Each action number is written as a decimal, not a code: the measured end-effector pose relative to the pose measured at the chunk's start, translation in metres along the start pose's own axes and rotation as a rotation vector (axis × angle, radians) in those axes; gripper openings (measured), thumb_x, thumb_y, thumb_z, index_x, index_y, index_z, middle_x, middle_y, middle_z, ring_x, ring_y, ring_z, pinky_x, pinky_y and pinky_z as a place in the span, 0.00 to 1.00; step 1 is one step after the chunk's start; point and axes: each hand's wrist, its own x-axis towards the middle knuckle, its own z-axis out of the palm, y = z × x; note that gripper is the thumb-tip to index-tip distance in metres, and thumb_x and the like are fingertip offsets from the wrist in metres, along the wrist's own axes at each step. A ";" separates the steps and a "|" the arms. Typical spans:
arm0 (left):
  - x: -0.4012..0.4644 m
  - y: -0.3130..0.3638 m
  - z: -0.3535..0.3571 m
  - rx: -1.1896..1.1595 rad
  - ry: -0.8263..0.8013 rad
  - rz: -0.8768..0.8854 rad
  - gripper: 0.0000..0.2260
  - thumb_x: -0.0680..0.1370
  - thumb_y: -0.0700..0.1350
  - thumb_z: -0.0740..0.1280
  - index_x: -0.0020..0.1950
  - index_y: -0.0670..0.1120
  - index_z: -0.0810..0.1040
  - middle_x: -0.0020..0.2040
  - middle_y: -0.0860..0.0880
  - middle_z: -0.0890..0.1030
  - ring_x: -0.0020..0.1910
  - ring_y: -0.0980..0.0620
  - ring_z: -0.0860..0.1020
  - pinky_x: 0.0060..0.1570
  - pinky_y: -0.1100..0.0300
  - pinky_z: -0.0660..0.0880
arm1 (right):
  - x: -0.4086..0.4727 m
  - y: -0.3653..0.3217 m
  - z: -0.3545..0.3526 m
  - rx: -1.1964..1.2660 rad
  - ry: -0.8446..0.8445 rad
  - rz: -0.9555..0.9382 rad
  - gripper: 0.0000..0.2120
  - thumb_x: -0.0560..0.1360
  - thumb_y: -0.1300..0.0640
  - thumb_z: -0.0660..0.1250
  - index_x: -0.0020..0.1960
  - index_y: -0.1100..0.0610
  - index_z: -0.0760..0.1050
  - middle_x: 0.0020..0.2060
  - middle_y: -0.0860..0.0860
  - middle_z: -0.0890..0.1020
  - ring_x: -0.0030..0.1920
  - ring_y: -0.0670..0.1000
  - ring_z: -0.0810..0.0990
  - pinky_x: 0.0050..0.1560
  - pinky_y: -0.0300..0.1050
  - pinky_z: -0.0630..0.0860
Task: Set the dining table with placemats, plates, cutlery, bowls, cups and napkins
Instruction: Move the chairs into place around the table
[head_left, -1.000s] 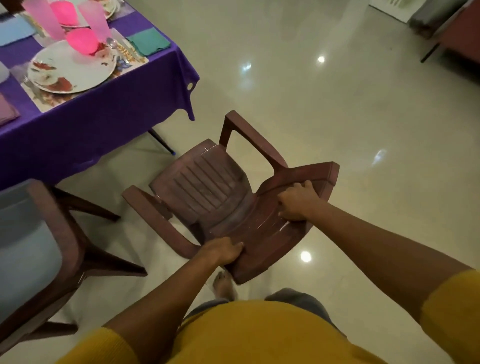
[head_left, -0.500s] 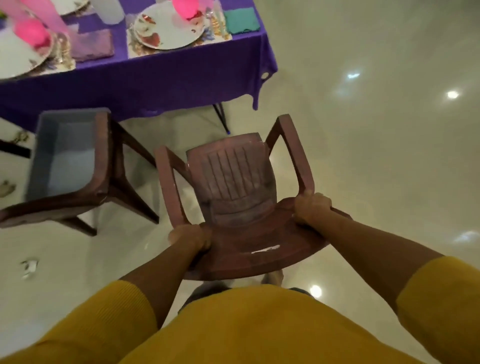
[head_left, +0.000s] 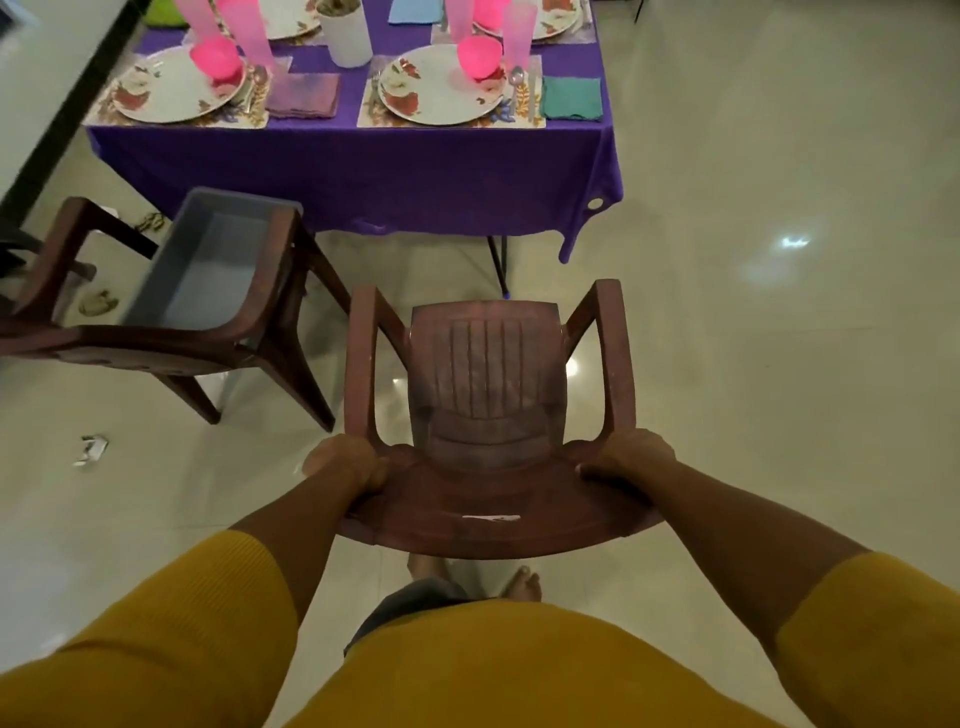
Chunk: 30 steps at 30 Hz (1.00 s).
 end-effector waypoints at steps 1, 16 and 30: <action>0.002 -0.001 -0.002 -0.003 0.007 0.005 0.22 0.82 0.59 0.65 0.67 0.44 0.79 0.50 0.47 0.77 0.51 0.46 0.80 0.51 0.54 0.78 | 0.001 -0.001 -0.002 -0.004 0.003 -0.013 0.26 0.70 0.34 0.71 0.58 0.52 0.80 0.46 0.50 0.80 0.45 0.53 0.79 0.44 0.47 0.75; 0.090 -0.038 -0.076 -0.042 0.046 0.008 0.23 0.81 0.58 0.66 0.70 0.44 0.78 0.59 0.44 0.81 0.56 0.43 0.82 0.56 0.50 0.82 | 0.032 -0.086 -0.059 0.050 0.037 -0.050 0.24 0.72 0.37 0.73 0.58 0.54 0.81 0.48 0.50 0.81 0.47 0.53 0.80 0.50 0.48 0.78; 0.197 -0.060 -0.149 0.015 0.042 0.078 0.22 0.82 0.58 0.65 0.69 0.44 0.78 0.63 0.43 0.81 0.61 0.42 0.81 0.59 0.49 0.80 | 0.090 -0.173 -0.099 0.196 0.056 0.042 0.25 0.67 0.36 0.77 0.55 0.52 0.80 0.49 0.50 0.83 0.48 0.53 0.82 0.55 0.52 0.82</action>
